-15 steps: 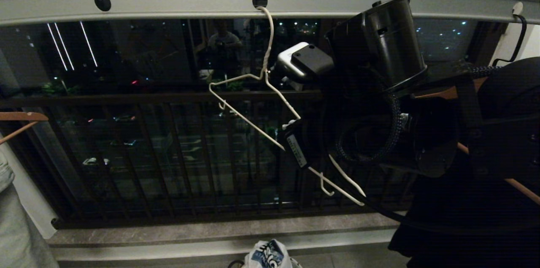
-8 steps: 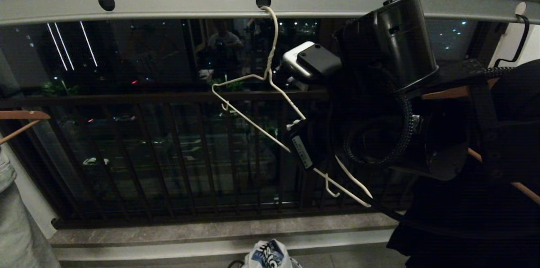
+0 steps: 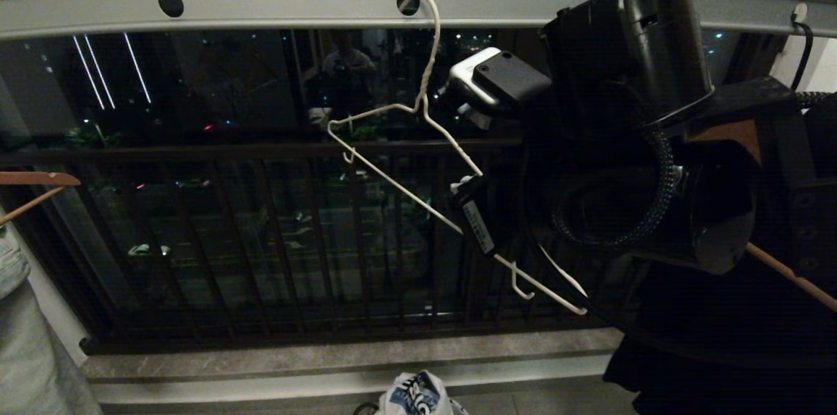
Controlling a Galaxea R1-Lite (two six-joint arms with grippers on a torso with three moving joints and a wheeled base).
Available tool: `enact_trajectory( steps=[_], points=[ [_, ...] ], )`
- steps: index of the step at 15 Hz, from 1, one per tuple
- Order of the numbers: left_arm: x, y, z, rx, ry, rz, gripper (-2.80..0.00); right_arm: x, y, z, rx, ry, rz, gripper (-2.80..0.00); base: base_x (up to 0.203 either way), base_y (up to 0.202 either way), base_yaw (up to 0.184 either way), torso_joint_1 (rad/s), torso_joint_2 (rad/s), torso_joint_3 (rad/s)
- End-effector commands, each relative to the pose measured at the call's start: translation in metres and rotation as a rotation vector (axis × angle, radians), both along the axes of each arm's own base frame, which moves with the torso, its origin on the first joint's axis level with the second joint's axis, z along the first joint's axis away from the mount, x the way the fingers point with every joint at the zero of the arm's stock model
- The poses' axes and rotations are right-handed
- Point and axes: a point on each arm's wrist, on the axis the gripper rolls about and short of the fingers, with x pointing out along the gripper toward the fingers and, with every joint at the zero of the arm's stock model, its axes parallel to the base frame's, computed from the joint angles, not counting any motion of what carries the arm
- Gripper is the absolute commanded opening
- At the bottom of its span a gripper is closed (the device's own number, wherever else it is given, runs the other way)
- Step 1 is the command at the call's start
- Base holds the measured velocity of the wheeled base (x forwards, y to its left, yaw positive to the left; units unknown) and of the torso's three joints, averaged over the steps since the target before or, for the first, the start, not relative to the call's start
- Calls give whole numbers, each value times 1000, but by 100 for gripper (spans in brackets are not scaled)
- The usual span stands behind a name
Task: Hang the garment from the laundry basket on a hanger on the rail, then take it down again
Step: Pick up the clothes rack on the clothesline
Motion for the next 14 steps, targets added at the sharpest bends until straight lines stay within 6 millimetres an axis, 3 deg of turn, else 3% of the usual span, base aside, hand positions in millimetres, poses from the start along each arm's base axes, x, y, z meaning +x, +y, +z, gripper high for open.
enact_trajectory(
  steps=[1,14],
  points=[
    [0,0,0,0,0,1,-280,-2,-3,3,4,-5,-1,-280,0,0,0,0,0,0],
    [0,0,0,0,0,-1,-280,-20,-24,16,25,-30,3,-280,0,0,0,0,0,0]
  ],
)
